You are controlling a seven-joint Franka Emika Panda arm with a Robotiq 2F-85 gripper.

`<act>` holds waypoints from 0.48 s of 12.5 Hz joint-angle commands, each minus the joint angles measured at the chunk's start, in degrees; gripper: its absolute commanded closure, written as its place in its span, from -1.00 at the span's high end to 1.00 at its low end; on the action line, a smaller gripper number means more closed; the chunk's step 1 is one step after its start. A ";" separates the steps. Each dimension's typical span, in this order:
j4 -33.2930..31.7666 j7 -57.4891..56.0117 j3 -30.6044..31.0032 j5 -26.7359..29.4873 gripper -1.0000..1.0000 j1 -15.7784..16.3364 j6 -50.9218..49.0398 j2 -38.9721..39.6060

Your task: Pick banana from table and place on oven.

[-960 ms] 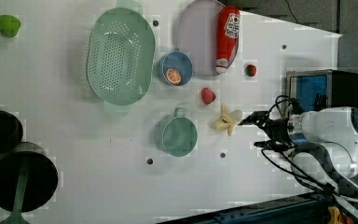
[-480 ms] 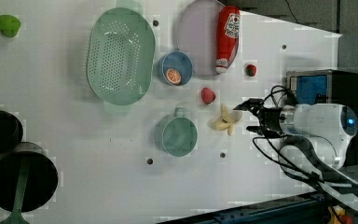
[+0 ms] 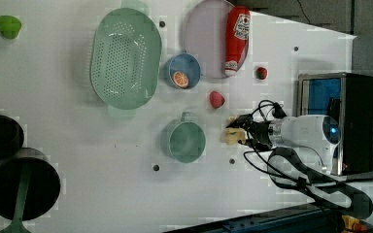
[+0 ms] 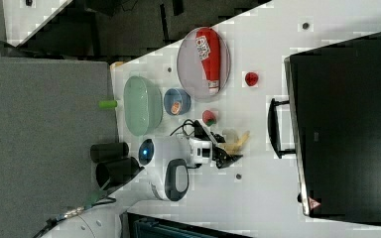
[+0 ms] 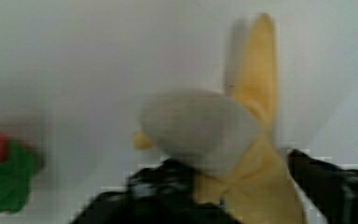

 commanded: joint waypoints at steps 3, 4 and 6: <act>0.91 2.17 0.29 0.64 -0.45 0.12 1.48 -2.37; 1.33 2.18 0.37 0.64 -0.45 0.12 1.44 -2.52; 2.42 2.24 0.59 0.65 -0.45 0.11 1.44 -4.43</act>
